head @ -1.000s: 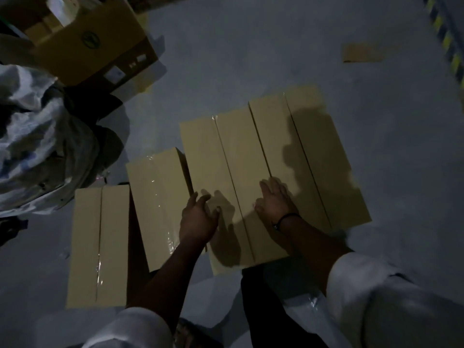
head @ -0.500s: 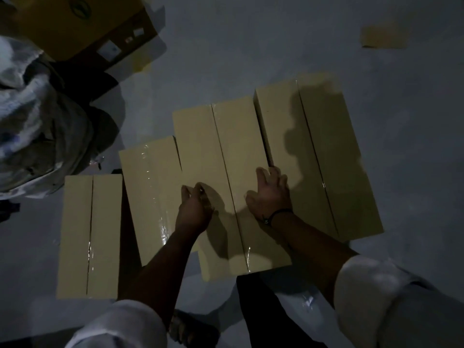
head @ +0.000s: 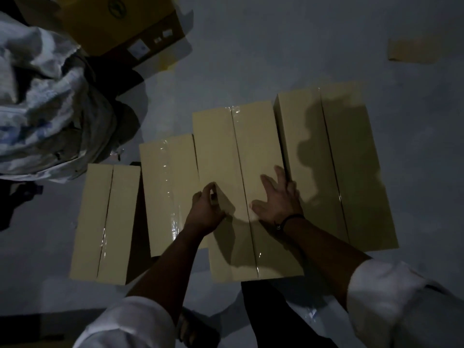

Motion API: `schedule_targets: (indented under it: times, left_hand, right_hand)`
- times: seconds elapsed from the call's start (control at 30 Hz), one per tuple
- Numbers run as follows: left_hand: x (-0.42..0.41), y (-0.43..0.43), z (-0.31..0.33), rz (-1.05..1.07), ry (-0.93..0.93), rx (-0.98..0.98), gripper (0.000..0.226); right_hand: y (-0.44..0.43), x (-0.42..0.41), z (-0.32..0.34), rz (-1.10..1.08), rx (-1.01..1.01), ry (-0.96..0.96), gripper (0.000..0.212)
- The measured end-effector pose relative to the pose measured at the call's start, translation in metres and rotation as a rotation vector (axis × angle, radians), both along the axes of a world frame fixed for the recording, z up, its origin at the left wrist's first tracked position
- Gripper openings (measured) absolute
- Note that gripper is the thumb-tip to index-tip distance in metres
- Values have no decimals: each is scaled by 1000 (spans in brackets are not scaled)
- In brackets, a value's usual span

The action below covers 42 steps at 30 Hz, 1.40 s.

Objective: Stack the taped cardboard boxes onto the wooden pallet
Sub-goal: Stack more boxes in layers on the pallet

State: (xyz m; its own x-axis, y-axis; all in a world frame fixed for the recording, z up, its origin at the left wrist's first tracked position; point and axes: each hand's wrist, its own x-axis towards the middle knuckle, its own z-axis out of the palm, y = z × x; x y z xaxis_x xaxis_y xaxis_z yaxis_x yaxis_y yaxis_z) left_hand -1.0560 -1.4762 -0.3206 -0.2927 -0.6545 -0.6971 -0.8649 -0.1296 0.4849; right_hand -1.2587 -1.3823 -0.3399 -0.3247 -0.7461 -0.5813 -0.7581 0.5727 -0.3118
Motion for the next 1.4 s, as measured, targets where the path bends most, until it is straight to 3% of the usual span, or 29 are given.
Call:
schedule_targets:
  times: [0.27,0.47,0.87,1.17,1.4]
  left_hand:
    - [33,40,94,-1,-108,-120,109]
    - [110,85,160,170,-113,-158,117]
    - [329,266,255,487,-165,-403,99]
    - [485,399,296,810,-273,-445,96]
    - [552,455,307,998,-288,-469,95]
  right_hand:
    - [17,37,99,100,-130,104,82]
    - [31,101,166,193,-217,75,80]
    - [114,337,259,589,-389,48,82]
    - [185,524,293,905,-562,-25,75]
    - [212,613,302,1078,-625,-83,72]
